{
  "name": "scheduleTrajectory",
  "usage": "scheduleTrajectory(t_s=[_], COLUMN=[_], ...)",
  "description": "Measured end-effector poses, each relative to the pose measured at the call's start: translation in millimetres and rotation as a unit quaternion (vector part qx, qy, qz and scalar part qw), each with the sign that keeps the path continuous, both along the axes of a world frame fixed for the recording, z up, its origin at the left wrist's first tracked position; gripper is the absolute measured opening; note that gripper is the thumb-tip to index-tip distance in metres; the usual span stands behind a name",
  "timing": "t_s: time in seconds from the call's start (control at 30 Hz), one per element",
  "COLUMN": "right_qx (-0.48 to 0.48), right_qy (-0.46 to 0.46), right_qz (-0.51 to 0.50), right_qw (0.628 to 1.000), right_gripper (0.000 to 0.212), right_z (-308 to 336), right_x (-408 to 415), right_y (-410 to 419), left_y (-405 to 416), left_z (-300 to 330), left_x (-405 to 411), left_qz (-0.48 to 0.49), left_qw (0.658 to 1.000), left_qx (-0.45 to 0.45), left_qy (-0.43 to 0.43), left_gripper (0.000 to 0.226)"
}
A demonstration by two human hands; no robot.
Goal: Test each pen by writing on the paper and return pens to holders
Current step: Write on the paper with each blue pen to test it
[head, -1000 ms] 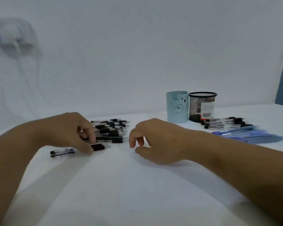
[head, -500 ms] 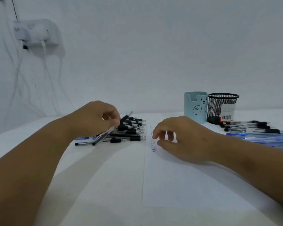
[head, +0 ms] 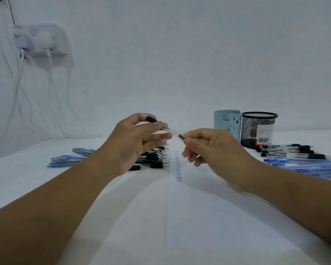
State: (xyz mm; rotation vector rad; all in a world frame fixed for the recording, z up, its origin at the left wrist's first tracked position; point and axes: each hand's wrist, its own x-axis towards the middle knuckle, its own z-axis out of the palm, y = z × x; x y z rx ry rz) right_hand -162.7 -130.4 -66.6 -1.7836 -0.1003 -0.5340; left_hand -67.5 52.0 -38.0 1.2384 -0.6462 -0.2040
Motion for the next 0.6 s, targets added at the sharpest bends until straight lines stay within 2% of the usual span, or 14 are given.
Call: scheduleTrajectory(t_s=[0.07,0.13,0.2,0.27,0.33,0.47,0.6], right_qx=[0.124,0.249,0.321,0.321,0.309,0.316,0.305], right_qy=[0.014,0.038,0.064,0.074,0.068,0.037,0.03], right_qz=[0.012,0.062,0.111,0.131,0.13,0.116,0.109], right_qw=[0.992,0.966,0.938,0.935,0.94,0.941,0.946], right_gripper=[0.012,0.023,0.038,0.035,0.031,0.034,0.025], right_z=[9.4,19.6,26.0,28.0,27.5,28.8,26.1], right_x=[-2.3,-5.4,-8.3,-10.3,-10.0,-8.0,-5.7], right_y=[-3.5,-6.8,-9.5,-9.9,-8.8,-6.8,-7.3], left_y=[6.9,9.8,7.8,4.5,1.1,-1.2,-1.2], left_z=[-1.7,-7.9,-14.3,-16.9,-17.2,-18.1,-22.7], left_x=[6.8,10.5,10.5,9.4,7.4,5.8,5.6], left_qz=[0.035,0.053,0.037,0.028,0.027,0.042,0.057], left_qw=[0.995,0.975,0.962,0.958,0.956,0.957,0.949], left_qx=[0.063,0.156,0.202,0.208,0.203,0.191,0.209], left_qy=[-0.063,-0.146,-0.178,-0.196,-0.208,-0.212,-0.231], left_gripper=[0.02,0.019,0.026,0.028,0.021,0.016,0.014])
